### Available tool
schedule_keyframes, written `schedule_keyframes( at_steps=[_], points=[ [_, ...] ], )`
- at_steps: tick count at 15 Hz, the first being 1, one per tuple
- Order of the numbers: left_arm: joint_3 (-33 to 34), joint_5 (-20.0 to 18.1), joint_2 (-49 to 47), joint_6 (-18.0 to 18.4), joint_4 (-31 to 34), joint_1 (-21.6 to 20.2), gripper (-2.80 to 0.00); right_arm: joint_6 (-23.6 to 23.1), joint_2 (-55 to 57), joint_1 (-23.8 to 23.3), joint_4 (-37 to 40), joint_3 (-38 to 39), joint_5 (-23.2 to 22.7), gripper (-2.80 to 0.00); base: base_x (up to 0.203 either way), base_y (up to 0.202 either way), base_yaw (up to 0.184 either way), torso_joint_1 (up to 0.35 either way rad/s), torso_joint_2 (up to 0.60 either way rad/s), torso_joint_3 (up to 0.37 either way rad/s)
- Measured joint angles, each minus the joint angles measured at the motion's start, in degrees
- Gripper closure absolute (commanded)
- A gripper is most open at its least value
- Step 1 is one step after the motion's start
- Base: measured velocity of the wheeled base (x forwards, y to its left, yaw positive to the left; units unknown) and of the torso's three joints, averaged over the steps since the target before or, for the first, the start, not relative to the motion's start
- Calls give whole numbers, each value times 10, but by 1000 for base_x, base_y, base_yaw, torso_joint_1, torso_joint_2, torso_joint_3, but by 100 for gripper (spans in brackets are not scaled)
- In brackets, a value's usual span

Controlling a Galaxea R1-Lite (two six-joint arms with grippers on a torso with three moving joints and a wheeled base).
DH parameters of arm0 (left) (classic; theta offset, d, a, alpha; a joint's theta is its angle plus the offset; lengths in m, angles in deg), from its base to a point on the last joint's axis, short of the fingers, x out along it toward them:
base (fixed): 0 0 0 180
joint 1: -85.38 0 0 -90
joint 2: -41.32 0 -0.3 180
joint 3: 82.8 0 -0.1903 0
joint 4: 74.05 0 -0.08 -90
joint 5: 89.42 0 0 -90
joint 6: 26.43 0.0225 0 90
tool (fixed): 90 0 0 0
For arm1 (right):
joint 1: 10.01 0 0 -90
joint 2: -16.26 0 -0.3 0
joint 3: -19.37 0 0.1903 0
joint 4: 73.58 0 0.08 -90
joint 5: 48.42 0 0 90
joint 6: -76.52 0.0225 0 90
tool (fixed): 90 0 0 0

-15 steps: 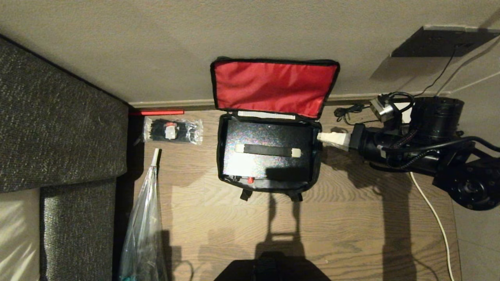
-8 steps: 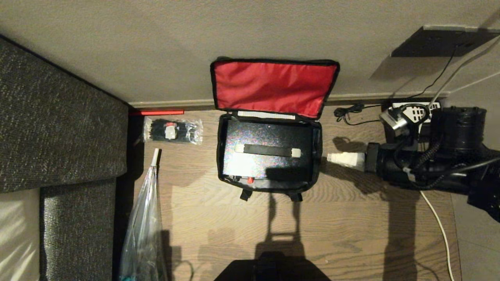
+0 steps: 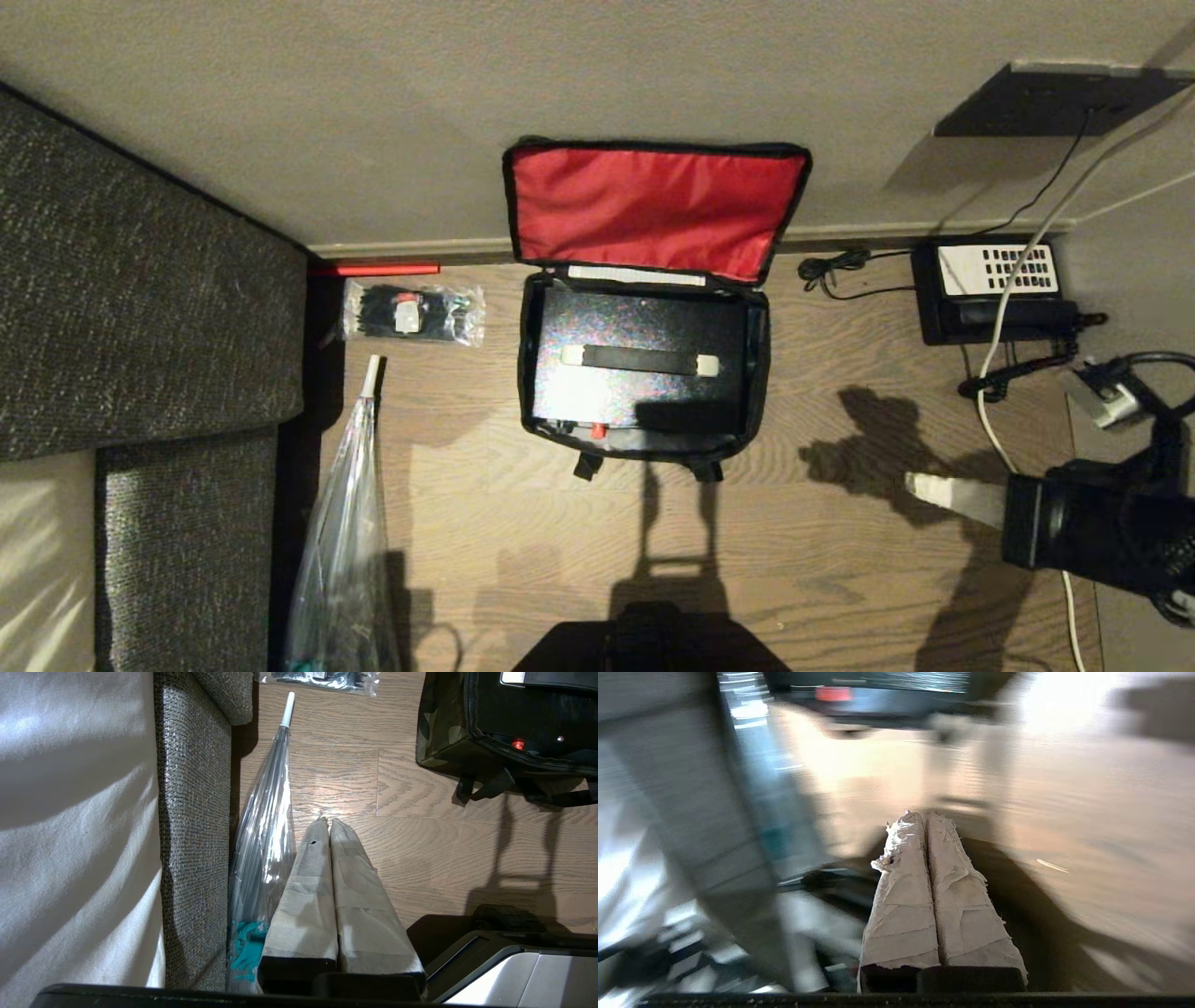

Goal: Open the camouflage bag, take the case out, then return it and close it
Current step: Grip the handle

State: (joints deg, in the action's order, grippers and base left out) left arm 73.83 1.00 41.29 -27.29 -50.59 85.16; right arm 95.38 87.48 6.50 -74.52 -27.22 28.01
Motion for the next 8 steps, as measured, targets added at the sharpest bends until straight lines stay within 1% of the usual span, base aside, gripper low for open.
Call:
schedule_keyframes(
  at_steps=[2, 3, 6, 7, 8],
  points=[
    [0, 0, 0, 0, 0, 0, 0, -20, -43, 0, 48, 24, 94, 0, 0, 0, 0, 0, 0, 0],
    [0, 0, 0, 0, 0, 0, 0, -24, -60, 0, 63, 28, 121, 0, 0, 0, 0, 0, 0, 0],
    [0, 0, 0, 0, 0, 0, 0, -36, -130, 0, 115, 31, 175, 0, 0, 0, 0, 0, 0, 0],
    [0, 0, 0, 0, 0, 0, 0, -46, -158, 0, 139, 30, 191, 0, 0, 0, 0, 0, 0, 0],
    [0, 0, 0, 0, 0, 0, 0, -63, -187, -3, 163, 30, 197, 0, 0, 0, 0, 0, 0, 0]
  ],
)
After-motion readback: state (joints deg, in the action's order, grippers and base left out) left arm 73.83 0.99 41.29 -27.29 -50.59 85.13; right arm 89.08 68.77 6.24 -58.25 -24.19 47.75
